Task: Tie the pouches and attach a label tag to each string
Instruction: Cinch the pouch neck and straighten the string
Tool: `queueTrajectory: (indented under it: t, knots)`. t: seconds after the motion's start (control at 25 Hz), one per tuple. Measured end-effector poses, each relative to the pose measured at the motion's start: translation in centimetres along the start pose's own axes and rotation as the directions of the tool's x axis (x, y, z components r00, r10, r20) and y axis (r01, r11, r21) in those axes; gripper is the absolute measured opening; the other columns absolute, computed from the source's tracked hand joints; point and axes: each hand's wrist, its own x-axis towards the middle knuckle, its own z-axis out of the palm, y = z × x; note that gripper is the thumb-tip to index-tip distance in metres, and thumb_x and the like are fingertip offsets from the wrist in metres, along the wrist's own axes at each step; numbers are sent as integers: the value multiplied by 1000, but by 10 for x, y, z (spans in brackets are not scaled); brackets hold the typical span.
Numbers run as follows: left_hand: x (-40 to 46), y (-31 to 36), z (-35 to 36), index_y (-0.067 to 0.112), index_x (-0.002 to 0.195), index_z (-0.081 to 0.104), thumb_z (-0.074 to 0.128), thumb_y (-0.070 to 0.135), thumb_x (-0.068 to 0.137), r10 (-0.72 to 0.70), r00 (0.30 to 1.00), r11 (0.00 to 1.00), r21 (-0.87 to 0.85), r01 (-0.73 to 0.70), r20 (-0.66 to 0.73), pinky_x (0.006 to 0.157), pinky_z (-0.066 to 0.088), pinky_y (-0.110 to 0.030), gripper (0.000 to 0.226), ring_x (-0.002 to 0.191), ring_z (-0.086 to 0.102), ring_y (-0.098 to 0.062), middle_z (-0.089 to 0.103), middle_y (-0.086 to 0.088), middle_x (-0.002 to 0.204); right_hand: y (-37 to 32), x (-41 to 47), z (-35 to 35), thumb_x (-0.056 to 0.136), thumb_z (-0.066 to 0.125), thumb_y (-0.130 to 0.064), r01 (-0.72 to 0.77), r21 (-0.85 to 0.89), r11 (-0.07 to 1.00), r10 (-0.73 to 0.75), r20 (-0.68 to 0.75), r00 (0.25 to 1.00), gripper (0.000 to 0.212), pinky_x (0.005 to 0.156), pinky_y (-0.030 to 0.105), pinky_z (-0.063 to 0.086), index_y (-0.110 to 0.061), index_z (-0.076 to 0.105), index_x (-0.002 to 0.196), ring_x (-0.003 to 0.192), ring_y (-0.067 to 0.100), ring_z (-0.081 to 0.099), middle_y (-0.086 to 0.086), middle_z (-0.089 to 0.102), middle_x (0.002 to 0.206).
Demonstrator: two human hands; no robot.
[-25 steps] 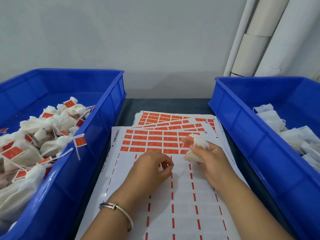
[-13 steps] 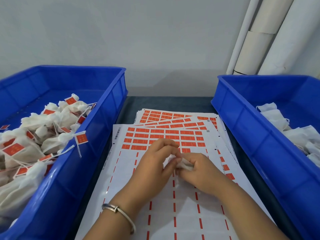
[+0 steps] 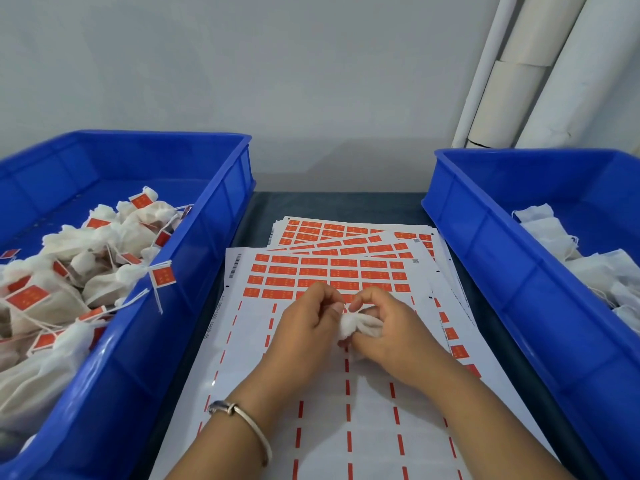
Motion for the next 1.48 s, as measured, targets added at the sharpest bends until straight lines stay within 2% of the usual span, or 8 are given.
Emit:
queueTrajectory:
  t: [0.2, 0.36, 0.6, 0.72, 0.88, 1.04, 1.28, 1.48]
  knots:
    - [2, 2, 3, 29, 81, 59, 54, 21, 93, -144, 989, 979, -151, 136, -44, 58, 44, -6, 15, 76, 61, -4, 63, 12, 79, -1, -1, 5, 78, 74, -29, 70, 0, 998, -69, -129, 989, 37, 55, -2, 40, -50, 47, 94, 86, -23, 51, -34, 55, 84]
    - [3, 5, 0, 18, 82, 68, 58, 19, 90, -265, 964, 910, -335, 245, -16, 78, 56, -30, 13, 85, 66, -20, 70, -2, 84, -2, -3, 6, 81, 72, -24, 141, -45, 989, -146, -150, 978, 40, 63, -8, 35, -55, 49, 89, 92, -29, 44, -49, 50, 85]
    - [4, 5, 1, 16, 77, 70, 58, 18, 89, -381, 924, 856, -367, 363, 26, 82, 55, -36, 17, 71, 60, -17, 66, -4, 71, -2, -3, 3, 84, 69, -26, 149, -110, 983, -169, -202, 965, 27, 67, -1, 40, -47, 52, 88, 87, -10, 55, -34, 52, 89]
    - [5, 6, 1, 15, 79, 69, 58, 19, 90, -394, 919, 843, -385, 377, 37, 81, 55, -36, 16, 68, 58, -15, 65, -2, 68, -1, -2, 4, 85, 67, -27, 130, -111, 985, -152, -217, 964, 24, 62, -4, 37, -45, 51, 86, 84, -15, 54, -34, 52, 86]
    - [4, 5, 0, 17, 83, 63, 59, 11, 88, -321, 947, 872, -384, 303, 19, 76, 55, -26, 9, 76, 61, -15, 65, -1, 83, 1, 2, 4, 87, 64, -35, 43, 1, 999, -41, -285, 958, 9, 57, 0, 40, -39, 56, 84, 83, -10, 57, -30, 57, 84]
    - [-1, 6, 5, 30, 83, 60, 65, 14, 85, -172, 985, 976, -133, 173, 16, 57, 43, -4, 17, 84, 59, -6, 61, 12, 87, 0, 5, 2, 87, 62, -39, -40, 247, 968, 111, -283, 953, 8, 62, 7, 44, -34, 67, 85, 83, -3, 61, -28, 65, 79]
    - [-1, 5, 6, 44, 78, 54, 70, 23, 82, 21, 995, 997, 70, -14, -98, 67, 43, -4, 26, 90, 53, 3, 51, 27, 95, -4, 6, 4, 88, 64, -28, -128, 495, 859, 249, -187, 950, 28, 82, 32, 52, -50, 70, 72, 93, 15, 64, -25, 69, 82]
    - [-4, 4, 5, 53, 77, 51, 72, 38, 76, 130, 983, 977, 186, -105, -130, 68, 41, -2, 25, 98, 41, 18, 45, 38, 93, -2, 6, 5, 88, 64, -26, -149, 545, 825, 248, -113, 962, 18, 85, 30, 53, -39, 74, 80, 101, 16, 64, -20, 71, 93]
